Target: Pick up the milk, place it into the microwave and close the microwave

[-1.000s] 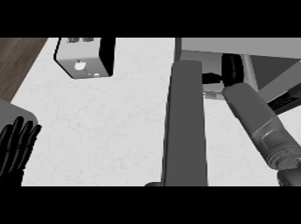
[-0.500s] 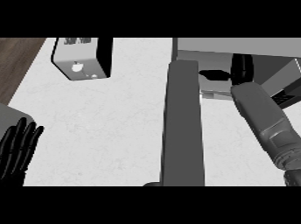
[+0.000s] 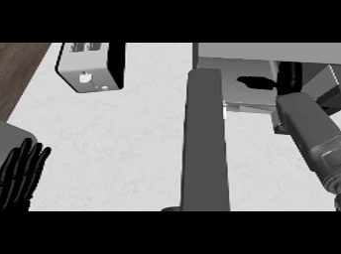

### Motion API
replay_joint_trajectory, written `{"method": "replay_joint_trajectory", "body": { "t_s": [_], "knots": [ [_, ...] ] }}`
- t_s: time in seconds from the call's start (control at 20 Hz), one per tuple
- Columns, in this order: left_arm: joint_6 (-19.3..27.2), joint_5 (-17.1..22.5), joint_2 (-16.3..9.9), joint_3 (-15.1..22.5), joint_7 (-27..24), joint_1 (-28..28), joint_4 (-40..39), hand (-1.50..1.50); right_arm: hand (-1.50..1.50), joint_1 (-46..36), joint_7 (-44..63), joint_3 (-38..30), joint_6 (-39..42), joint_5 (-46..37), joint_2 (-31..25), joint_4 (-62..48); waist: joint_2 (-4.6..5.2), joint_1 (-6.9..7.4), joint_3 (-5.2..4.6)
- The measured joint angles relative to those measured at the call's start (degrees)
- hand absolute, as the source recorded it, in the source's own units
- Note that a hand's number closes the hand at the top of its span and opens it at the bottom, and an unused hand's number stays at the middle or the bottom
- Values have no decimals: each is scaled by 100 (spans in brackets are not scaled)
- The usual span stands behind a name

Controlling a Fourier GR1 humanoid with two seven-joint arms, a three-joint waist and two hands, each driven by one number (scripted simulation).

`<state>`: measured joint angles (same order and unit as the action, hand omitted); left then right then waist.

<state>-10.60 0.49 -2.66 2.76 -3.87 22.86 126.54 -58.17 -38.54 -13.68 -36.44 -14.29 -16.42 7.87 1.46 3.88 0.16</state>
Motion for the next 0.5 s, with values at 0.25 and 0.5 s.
{"method": "replay_joint_trajectory", "body": {
  "t_s": [0.25, 0.5],
  "knots": [
    [9, -110, 64, 123, -69, 180, 77, -150, -150, 152, -283, -184, 635, 204, -72, 63, -26, -50, -4],
    [90, -148, 142, 226, 145, 201, 245, -150, -150, 285, -541, -364, 1287, 433, -24, 189, -75, -69, -46]
  ]
}}
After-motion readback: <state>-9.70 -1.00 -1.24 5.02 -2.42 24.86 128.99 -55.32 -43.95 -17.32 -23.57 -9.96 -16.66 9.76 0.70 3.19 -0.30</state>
